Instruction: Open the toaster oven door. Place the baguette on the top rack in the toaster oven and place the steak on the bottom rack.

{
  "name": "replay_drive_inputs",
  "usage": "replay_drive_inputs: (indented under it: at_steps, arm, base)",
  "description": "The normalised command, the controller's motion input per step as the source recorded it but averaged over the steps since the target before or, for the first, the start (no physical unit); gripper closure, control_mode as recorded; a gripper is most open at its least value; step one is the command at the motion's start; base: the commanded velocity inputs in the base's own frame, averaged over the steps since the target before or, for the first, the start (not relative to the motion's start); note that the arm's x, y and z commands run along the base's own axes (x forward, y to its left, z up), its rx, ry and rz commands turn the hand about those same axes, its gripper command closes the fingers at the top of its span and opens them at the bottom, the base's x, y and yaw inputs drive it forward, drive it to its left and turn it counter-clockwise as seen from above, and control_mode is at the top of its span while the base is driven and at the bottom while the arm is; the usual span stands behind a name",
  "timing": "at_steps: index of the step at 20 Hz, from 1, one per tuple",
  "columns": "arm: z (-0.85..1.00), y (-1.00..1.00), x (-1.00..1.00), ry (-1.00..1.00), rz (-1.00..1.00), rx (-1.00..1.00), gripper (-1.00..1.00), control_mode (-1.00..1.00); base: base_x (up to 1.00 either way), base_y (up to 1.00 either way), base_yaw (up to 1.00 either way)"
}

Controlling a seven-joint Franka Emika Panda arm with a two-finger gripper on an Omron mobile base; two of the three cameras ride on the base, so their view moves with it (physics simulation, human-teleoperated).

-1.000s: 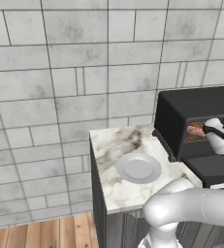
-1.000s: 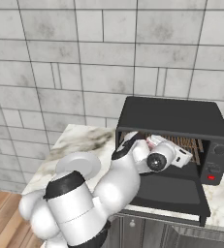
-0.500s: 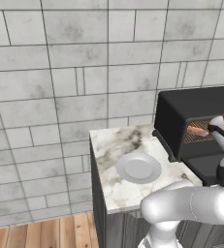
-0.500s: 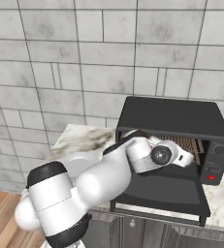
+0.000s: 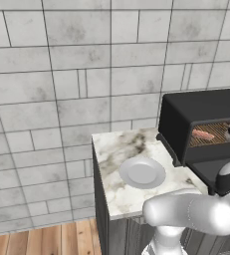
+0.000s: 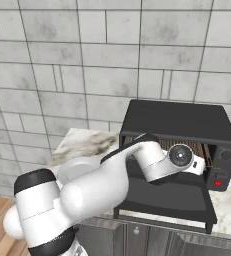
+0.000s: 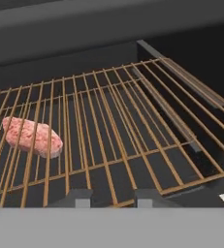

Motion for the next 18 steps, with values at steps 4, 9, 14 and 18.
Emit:
replay_drive_inputs:
  at_steps: [4, 9, 14, 18]
  arm:
    - [-0.44, 0.17, -0.51, 0.18, 0.16, -0.01, 1.0, -1.0]
    - [-0.43, 0.19, -0.55, 0.17, 0.14, -0.01, 1.0, -1.0]
    - [-0.45, 0.23, -0.52, 0.17, 0.11, -0.03, 1.0, -1.0]
    - [-0.46, 0.25, -0.51, 0.16, 0.09, -0.05, 1.0, -1.0]
  base:
    - [0.0, 0.0, 0.0]
    - [0.0, 0.0, 0.0]
    - [0.0, 0.0, 0.0]
    - [0.0, 0.0, 0.0]
